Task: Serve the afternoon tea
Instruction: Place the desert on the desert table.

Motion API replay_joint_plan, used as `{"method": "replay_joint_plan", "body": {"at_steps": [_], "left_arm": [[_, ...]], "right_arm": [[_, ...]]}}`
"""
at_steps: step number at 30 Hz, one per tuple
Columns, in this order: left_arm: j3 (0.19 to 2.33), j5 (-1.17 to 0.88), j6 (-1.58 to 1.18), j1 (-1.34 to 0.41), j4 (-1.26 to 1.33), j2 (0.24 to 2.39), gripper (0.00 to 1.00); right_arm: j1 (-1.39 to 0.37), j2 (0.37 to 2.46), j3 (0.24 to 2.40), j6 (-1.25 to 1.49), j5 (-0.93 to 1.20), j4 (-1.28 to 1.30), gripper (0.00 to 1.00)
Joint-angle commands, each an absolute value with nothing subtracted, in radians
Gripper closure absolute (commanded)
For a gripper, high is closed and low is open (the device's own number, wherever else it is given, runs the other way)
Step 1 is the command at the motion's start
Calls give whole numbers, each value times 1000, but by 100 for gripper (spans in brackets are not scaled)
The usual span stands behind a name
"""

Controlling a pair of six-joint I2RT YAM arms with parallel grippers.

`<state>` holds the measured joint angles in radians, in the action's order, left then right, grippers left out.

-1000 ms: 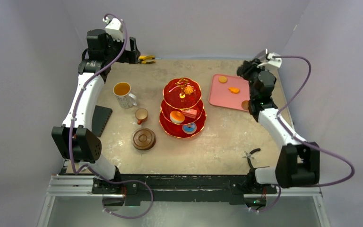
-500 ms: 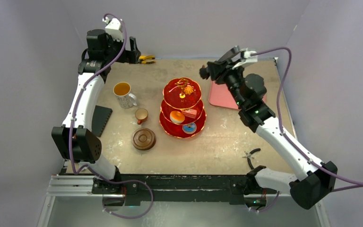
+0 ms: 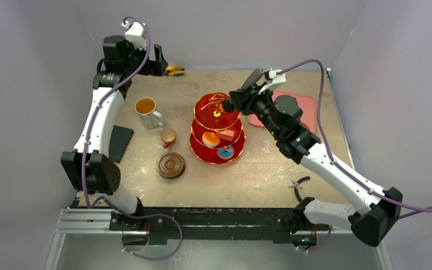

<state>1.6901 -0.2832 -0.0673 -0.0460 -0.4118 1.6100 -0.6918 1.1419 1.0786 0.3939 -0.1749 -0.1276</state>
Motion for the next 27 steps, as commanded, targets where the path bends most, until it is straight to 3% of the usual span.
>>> {"method": "replay_joint_plan", "body": {"at_steps": [1, 9, 27], "left_arm": [[1691, -302, -81, -37, -382, 1566, 3], [1701, -306, -87, -37, -380, 1567, 3], [1704, -311, -87, -37, -383, 1565, 3]], "right_arm": [[-708, 1108, 1081, 421, -203, -127, 62], [-710, 1095, 1077, 413, -211, -130, 49], [-635, 1071, 1101, 291, -420, -108, 50]]}}
